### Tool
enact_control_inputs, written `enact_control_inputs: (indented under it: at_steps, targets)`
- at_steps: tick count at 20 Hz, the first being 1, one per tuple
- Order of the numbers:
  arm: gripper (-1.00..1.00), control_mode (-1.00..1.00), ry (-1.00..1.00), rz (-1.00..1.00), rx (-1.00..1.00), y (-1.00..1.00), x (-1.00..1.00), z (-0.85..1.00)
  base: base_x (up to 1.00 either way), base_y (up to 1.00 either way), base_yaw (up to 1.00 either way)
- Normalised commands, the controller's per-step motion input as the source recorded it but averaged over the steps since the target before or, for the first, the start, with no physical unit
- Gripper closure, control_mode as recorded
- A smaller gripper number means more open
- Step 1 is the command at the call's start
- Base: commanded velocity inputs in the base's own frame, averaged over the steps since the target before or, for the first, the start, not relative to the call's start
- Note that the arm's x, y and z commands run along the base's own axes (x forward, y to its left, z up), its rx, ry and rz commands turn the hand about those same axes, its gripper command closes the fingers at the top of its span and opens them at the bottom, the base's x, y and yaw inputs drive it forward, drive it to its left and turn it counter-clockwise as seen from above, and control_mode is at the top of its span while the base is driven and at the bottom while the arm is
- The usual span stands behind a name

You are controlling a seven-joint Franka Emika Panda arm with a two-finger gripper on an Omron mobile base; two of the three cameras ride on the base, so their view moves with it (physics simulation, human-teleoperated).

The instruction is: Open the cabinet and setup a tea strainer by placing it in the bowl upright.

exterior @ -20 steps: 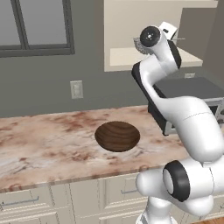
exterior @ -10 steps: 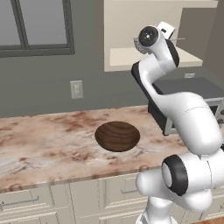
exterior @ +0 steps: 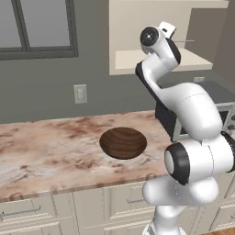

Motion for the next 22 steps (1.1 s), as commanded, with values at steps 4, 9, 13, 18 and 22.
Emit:
enact_control_inputs:
  at_steps: [4, 9, 13, 18, 22]
  targets:
    - [-1.0, -1.0, 0.0, 0.0, 0.0, -0.04, 0.44, 0.0, 0.0, 0.0, 0.0]
    - [-1.0, -1.0, 0.0, 0.0, -0.01, -0.13, 0.32, 0.0, 0.0, 0.0, 0.0]
    - [-1.0, -1.0, 0.0, 0.01, 0.0, -0.1, 0.39, 0.0, 0.0, 0.0, 0.0]
    - [-1.0, -1.0, 0.0, 0.06, 0.0, -0.09, 0.32, -0.05, 0.0, 0.0, 0.0]
    - [-1.0, -1.0, 0.02, 0.11, 0.0, -0.08, 0.22, -0.01, 0.0, 0.0, 0.0]
